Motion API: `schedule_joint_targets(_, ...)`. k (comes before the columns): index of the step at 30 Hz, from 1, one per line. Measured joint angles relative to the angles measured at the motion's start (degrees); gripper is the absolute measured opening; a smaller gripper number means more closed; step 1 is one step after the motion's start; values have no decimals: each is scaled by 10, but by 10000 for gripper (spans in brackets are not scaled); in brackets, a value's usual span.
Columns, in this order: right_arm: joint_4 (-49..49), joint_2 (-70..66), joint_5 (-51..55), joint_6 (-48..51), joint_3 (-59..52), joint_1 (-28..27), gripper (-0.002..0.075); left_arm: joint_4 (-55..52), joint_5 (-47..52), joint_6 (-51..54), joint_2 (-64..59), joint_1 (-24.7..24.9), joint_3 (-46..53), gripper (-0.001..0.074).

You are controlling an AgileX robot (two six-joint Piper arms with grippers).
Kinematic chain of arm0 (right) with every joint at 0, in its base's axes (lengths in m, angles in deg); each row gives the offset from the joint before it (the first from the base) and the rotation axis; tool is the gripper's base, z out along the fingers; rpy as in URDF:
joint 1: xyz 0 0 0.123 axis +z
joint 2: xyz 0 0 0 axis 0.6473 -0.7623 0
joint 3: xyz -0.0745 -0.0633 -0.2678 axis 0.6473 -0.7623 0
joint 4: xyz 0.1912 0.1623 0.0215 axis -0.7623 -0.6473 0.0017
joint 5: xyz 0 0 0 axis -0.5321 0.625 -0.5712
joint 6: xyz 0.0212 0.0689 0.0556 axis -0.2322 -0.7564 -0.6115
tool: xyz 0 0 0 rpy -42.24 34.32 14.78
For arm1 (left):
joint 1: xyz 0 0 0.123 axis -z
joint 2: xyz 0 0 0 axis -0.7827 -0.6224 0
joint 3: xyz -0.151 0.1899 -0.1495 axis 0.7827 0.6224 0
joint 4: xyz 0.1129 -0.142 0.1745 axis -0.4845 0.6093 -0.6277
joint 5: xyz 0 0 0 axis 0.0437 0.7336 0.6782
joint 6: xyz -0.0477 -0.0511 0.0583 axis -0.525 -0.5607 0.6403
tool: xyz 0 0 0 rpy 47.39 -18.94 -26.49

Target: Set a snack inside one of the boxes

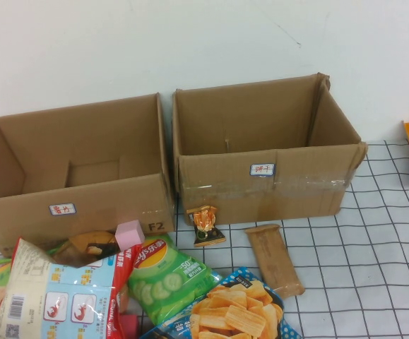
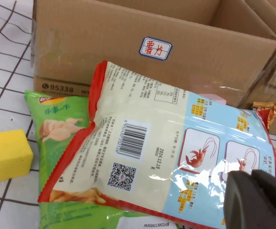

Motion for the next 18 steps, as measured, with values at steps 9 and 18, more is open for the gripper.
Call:
schedule_joint_targets(9, 37, 151, -95, 38, -131, 0, -1, 0, 0, 0, 0, 0, 0, -3)
schedule_joint_targets(18, 63, 195, -198, 35, -210, 0, -1, 0, 0, 0, 0, 0, 0, -3)
